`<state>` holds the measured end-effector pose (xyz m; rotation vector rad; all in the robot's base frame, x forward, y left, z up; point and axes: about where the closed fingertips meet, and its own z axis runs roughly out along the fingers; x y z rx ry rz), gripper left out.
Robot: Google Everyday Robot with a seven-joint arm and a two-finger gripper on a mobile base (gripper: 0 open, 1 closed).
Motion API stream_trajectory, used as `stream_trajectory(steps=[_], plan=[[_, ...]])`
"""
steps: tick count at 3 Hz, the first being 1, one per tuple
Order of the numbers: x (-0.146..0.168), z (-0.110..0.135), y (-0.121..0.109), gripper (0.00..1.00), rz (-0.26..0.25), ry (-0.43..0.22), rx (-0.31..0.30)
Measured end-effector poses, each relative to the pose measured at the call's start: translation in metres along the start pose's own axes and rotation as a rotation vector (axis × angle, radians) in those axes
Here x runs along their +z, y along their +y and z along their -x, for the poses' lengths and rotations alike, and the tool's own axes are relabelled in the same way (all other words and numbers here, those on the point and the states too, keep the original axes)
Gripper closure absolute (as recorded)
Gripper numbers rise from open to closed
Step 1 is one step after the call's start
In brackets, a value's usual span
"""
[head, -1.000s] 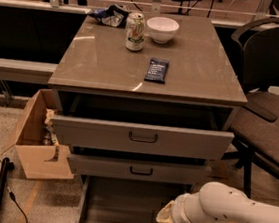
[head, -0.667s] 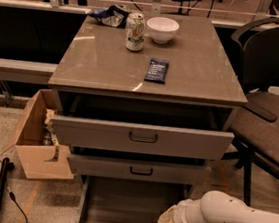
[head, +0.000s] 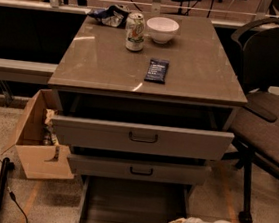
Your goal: Close bottom drawer
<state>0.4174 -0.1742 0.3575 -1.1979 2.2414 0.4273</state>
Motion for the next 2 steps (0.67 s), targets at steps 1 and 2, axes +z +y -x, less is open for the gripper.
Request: stream_trajectory(steps=[1, 2], plan=[[0.024, -0.046, 0.002, 1.00, -0.022, -0.004, 0.087], [0.043, -0.079, 0.004, 1.00, -0.036, -0.049, 0.153]])
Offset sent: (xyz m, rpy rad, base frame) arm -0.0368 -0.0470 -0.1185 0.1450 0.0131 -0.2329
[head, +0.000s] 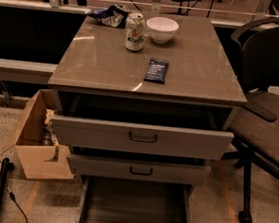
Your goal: Close bottom drawer
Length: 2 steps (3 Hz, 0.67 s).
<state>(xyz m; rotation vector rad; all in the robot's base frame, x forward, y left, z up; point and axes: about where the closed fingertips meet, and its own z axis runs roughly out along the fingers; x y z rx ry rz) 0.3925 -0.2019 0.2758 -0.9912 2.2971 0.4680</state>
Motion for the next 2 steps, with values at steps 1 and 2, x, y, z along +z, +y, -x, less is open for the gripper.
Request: stream_trajectory(steps=[1, 2], plan=[[0.016, -0.025, 0.000, 1.00, 0.001, -0.053, 0.073], [0.033, -0.045, -0.001, 1.00, -0.012, -0.102, 0.151]])
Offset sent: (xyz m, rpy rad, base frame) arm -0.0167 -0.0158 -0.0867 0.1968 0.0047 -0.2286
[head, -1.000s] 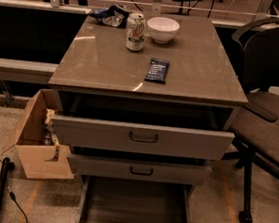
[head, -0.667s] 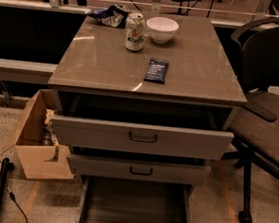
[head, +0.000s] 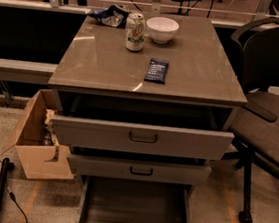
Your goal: Close bottom drawer
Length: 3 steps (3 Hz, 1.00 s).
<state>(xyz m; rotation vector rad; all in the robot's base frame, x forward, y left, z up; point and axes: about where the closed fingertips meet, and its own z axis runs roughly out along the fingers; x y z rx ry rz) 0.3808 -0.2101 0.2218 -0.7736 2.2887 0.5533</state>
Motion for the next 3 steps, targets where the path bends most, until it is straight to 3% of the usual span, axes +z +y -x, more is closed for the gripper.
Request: stream_trajectory(steps=[1, 3], plan=[[0.016, -0.018, -0.004, 1.00, -0.017, -0.035, 0.070], [0.047, -0.028, -0.026, 1.00, -0.066, -0.132, 0.165]])
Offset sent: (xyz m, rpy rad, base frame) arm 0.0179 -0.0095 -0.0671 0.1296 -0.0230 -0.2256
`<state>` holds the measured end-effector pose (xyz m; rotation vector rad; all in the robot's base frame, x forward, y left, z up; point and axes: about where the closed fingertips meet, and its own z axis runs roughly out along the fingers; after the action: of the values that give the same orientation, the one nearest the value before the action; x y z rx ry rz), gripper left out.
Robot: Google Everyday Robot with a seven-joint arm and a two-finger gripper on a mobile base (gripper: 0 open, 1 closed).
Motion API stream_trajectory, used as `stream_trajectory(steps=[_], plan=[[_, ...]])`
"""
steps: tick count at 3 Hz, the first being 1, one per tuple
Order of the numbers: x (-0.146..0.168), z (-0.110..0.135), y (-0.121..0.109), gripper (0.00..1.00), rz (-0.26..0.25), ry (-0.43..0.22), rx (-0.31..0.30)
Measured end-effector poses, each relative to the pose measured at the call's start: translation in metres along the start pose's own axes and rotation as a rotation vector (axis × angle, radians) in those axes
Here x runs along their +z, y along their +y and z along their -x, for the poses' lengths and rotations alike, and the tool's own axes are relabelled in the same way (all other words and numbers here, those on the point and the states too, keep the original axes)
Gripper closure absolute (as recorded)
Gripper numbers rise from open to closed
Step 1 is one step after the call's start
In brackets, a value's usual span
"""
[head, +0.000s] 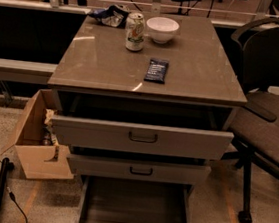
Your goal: Close bottom drawer
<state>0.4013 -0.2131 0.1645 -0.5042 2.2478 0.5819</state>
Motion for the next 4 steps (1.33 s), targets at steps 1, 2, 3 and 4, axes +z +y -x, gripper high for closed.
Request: stream_trajectory(steps=[1, 2, 3, 4], plan=[[0.016, 0.005, -0.013, 1.00, -0.017, -0.042, 0.024], [0.038, 0.019, -0.031, 1.00, -0.024, -0.085, 0.018], [0.056, 0.043, -0.054, 1.00, -0.035, -0.119, -0.020], [0.073, 0.068, -0.075, 1.00, -0.045, -0.138, -0.066]])
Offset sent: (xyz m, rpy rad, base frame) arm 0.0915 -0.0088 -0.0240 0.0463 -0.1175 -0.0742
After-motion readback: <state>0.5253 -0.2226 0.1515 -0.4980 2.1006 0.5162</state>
